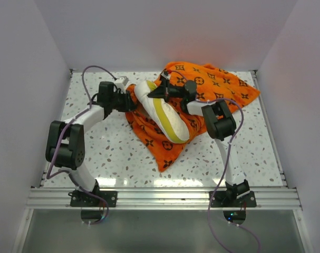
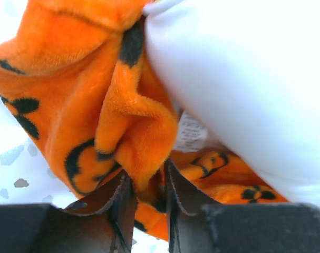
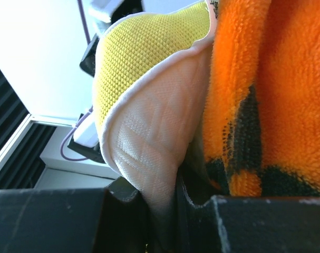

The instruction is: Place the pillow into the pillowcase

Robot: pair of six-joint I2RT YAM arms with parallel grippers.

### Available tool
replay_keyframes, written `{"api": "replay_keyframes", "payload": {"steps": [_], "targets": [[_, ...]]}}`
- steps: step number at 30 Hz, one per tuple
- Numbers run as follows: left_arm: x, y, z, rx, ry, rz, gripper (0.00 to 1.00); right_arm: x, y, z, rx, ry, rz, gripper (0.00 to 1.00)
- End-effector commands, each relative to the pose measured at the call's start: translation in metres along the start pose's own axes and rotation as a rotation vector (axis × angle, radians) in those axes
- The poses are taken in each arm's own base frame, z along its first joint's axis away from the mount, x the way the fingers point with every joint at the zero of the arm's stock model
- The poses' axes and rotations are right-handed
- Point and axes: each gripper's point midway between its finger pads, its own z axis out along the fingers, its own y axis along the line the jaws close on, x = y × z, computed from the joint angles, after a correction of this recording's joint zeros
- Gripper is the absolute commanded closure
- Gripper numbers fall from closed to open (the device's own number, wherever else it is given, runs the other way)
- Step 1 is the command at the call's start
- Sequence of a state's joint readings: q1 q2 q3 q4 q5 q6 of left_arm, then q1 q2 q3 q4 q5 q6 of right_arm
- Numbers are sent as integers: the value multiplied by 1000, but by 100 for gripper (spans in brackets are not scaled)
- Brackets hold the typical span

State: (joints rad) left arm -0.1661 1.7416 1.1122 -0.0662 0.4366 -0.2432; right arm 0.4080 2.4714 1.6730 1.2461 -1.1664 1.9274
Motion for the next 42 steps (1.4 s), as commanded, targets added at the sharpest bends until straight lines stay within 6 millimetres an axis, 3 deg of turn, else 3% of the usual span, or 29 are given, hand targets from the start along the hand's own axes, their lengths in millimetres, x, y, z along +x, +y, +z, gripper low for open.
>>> {"api": "replay_keyframes", "payload": {"steps": [1, 5, 6, 9, 11, 17, 18, 22, 23, 24, 27, 30, 33, 34, 37, 38, 40, 41, 42], "targets": [[-41, -32, -21, 71, -151, 40, 67, 9, 38, 7, -77, 10, -38, 100], [-40, -41, -18, 50, -172, 38, 52, 9, 38, 10, -80, 10, -41, 100], [-35, -45, -13, 57, -164, 34, 46, 10, 39, 11, -82, 12, -43, 100], [-23, -47, 7, 36, -155, -1, 41, 11, 41, 13, -83, 16, -48, 100], [-19, -37, 19, -102, -164, -3, 23, 10, 42, 12, -84, 12, -47, 100], [3, 5, 50, -377, -100, -75, 18, 12, 49, 14, -93, 8, -53, 100], [18, 15, 57, -426, -47, -72, 18, 11, 50, 13, -95, 4, -56, 100], [14, 43, 63, -573, -38, -9, 13, 14, 53, 16, -100, 9, -53, 100], [23, 51, 67, -615, -8, 5, 4, 13, 52, 16, -101, 6, -52, 100], [24, 56, 67, -648, 7, 16, 3, 13, 53, 16, -100, 4, -52, 100], [34, 72, 61, -717, 59, 84, 5, 12, 50, 17, -96, -5, -46, 100], [44, 92, 52, -770, 115, 87, 16, 8, 44, 16, -88, -26, -36, 100], [35, 98, 53, -790, 132, 158, 38, 4, 36, 15, -72, -51, -22, 100], [41, 109, 46, -826, 177, 168, 53, 2, 35, 15, -66, -57, -23, 100], [46, 135, 32, -861, 220, 157, 71, -2, 31, 15, -32, -75, -40, 100], [46, 140, 26, -875, 229, 152, 73, -3, 26, 16, -13, -79, -85, 100], [47, 158, 7, -908, 264, 126, 77, -11, 12, 13, 66, -106, -54, 100], [36, 157, -2, -903, 239, 122, 78, -15, -1, 10, 116, -118, -164, 100], [35, 155, -7, -887, 235, 128, 79, -19, -31, 5, 248, -149, -60, 100]]}}
